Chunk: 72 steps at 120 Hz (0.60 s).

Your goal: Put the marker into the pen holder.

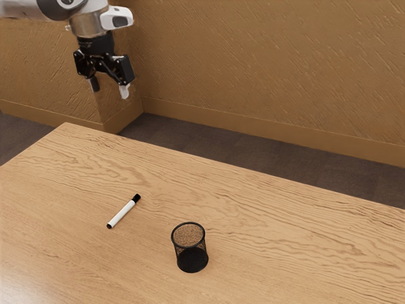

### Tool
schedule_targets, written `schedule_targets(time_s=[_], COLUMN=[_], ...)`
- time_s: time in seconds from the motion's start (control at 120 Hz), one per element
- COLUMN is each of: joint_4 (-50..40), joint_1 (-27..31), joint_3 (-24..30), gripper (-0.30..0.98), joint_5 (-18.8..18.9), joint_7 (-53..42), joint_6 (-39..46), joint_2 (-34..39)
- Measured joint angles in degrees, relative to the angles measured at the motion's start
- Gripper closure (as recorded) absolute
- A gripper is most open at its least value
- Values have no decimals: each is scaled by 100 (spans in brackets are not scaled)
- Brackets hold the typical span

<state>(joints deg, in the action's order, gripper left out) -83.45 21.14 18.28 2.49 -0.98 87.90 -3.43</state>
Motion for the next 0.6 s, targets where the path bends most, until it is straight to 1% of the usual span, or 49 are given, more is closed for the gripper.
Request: schedule_targets(time_s=[0.1, 0.183, 0.225, 0.267, 0.308, 0.358, 0.383, 0.433, 0.483, 0.533, 0.6], joint_4=[48, 87, 233, 378, 450, 491, 499, 506, 509, 513, 532], joint_1=[354, 403, 423, 320, -30, -577, -633, -312, 11, 208, 304], joint_3=[37, 42, 154, 321, 414, 431, 399, 344, 319, 305, 300], gripper=[0, 0, 0, 0, 0, 0, 1, 1, 0, 0, 0], joint_5=[37, 24, 18, 102, 280, 511, 599, 729, 808, 860, 903], joint_7=[-43, -78, -103, -125, -136, -135, -135, -133, -129, -126, -127], joint_6=[-40, -60, -71, -77, -67, 43, 132, 352, 593, 858, 1199], joint_2=[-36, -76, -93, -99, -123, -582, -942, -1657, -2212, -2619, -3025])
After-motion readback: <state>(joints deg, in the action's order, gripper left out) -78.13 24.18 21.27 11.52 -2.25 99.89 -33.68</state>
